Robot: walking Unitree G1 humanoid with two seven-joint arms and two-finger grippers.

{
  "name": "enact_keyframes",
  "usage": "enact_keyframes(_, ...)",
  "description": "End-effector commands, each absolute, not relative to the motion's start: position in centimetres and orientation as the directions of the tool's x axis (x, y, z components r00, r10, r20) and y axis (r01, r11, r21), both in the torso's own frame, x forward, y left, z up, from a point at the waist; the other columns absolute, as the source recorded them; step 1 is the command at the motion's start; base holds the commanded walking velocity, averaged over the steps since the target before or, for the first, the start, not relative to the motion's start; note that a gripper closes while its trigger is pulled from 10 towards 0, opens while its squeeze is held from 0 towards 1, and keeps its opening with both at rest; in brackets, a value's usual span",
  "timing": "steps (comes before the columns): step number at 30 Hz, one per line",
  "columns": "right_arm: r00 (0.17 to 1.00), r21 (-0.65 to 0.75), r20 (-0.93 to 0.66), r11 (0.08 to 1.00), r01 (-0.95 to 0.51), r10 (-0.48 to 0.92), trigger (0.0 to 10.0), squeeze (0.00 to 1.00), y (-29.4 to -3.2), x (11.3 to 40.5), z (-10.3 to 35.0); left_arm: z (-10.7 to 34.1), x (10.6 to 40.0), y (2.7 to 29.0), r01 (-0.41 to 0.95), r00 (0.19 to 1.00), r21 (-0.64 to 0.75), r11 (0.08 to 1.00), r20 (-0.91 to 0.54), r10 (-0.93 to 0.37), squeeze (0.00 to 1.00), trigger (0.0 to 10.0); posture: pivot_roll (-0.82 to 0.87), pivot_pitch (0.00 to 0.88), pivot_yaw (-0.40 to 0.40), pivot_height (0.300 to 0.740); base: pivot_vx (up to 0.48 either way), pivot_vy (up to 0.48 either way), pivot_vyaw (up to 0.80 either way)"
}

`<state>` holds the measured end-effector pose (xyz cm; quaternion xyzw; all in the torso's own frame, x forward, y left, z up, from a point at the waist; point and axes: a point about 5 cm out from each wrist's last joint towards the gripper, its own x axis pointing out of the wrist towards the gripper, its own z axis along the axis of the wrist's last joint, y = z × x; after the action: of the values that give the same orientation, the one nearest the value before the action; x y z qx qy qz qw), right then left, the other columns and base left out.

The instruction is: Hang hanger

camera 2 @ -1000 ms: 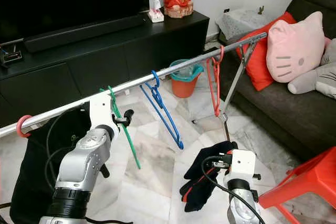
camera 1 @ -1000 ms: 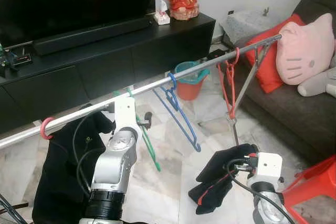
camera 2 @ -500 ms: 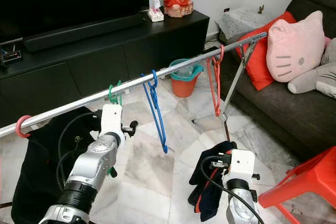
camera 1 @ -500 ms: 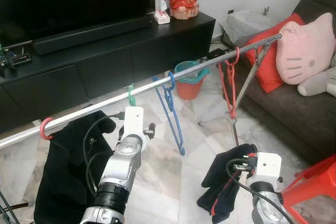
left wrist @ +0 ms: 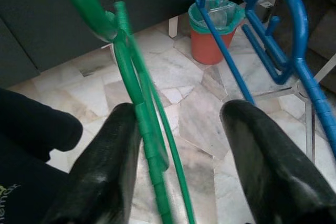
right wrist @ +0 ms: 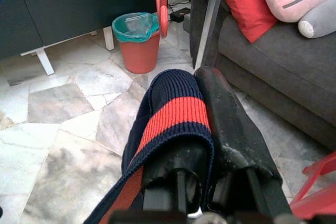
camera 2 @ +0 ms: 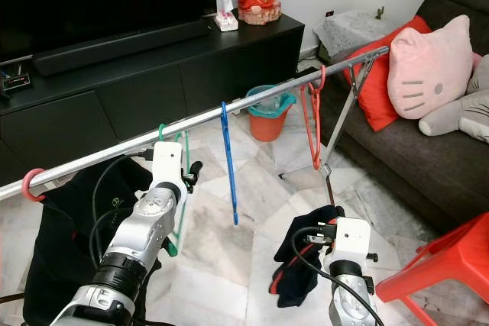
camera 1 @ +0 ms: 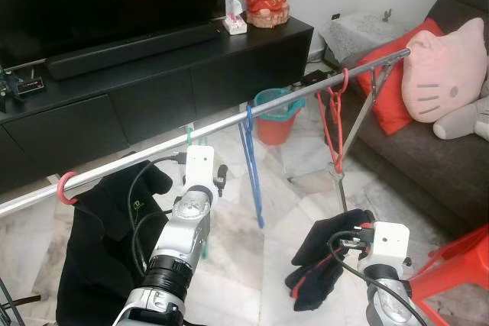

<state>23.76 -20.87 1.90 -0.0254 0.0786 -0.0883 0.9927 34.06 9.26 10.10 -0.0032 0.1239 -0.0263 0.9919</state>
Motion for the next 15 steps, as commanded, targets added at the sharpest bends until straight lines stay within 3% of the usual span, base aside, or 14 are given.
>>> enact_keyframes(1,0.976,-0.053,-0.127,0.983,0.173,-0.179,10.0,0.0,-20.85,24.2,2.52,10.17,34.26,9.06,0.065,0.968,-0.008,0.998,-0.241,-0.064,0.0,0.0,-0.13,0.0,-0.007,0.74,0.0,0.0,0.0)
enact_keyframes(15,0.976,-0.051,-0.126,0.984,0.173,-0.178,10.0,0.0,-20.88,24.27,2.56,10.06,34.39,9.11,0.057,0.971,0.017,0.998,-0.232,-0.052,0.0,0.0,-0.13,0.0,-0.01,0.74,0.0,0.0,0.0)
